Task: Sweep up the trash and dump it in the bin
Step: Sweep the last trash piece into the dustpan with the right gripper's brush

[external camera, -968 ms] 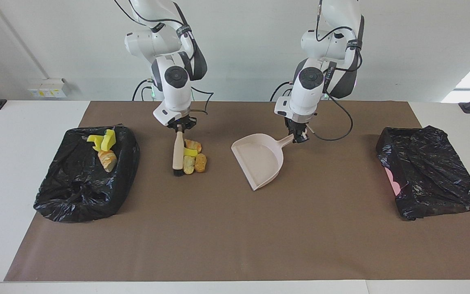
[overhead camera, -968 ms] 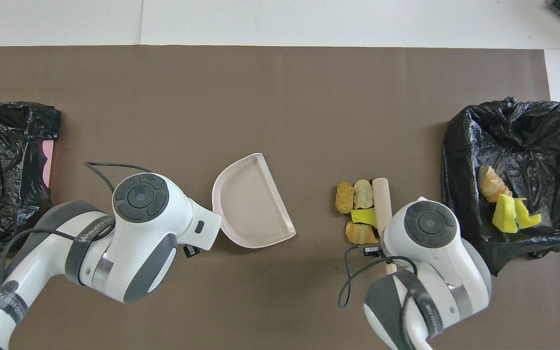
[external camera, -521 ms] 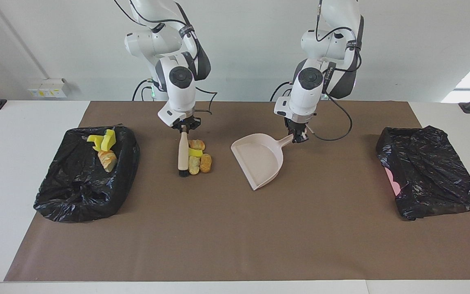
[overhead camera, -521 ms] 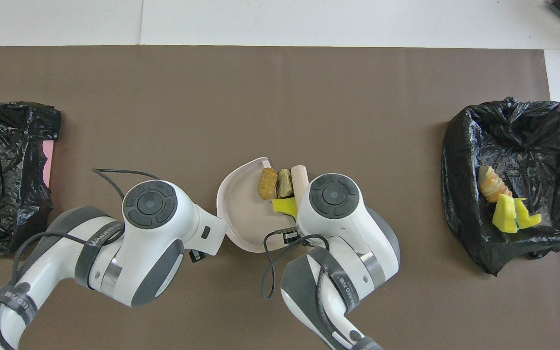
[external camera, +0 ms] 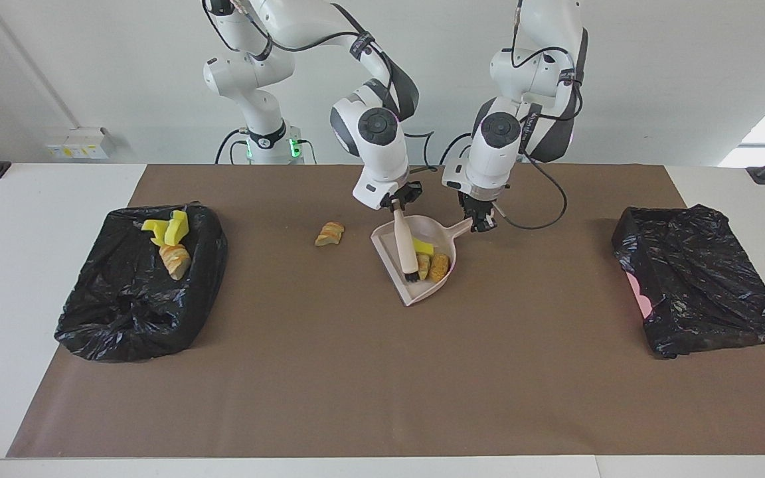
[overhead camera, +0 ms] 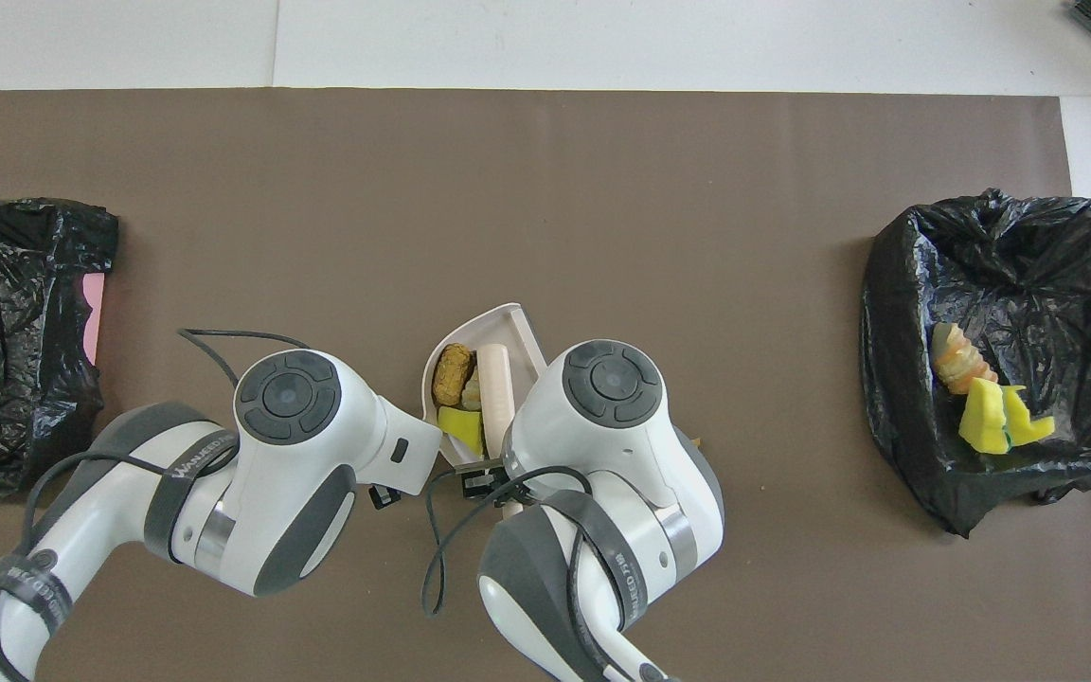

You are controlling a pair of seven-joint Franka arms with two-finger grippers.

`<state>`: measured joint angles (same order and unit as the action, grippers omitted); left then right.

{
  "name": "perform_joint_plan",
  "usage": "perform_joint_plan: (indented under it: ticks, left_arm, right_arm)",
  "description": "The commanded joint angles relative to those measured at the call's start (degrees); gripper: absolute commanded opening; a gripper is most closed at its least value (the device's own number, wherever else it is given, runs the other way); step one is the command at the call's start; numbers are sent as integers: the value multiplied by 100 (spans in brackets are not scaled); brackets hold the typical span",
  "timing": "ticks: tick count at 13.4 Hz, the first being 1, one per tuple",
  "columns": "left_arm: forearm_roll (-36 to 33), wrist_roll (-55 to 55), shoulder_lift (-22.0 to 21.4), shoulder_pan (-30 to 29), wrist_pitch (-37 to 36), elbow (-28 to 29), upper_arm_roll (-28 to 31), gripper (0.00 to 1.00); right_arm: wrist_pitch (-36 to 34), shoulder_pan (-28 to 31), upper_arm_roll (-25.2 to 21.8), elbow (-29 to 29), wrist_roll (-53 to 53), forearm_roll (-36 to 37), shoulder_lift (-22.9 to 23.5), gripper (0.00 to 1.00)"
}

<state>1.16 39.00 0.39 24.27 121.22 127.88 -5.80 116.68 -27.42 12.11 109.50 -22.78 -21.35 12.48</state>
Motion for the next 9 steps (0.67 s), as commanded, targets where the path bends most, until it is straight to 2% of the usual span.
perform_joint_plan:
  ticks: [1,6,9]
  left_arm:
    - [78,73,14,34,332,71,44,0]
    - [78,634,-4,34,209,88,44,0]
    - [69,1031,-21,34,70,106,53,0]
  right_arm:
    - [-275,157,29,-403,239,-273,18,0]
    - [-1462,939,-42,-843,529,-115,-263,0]
    - [-1849,1186,-42,-773,529,997,-413,0]
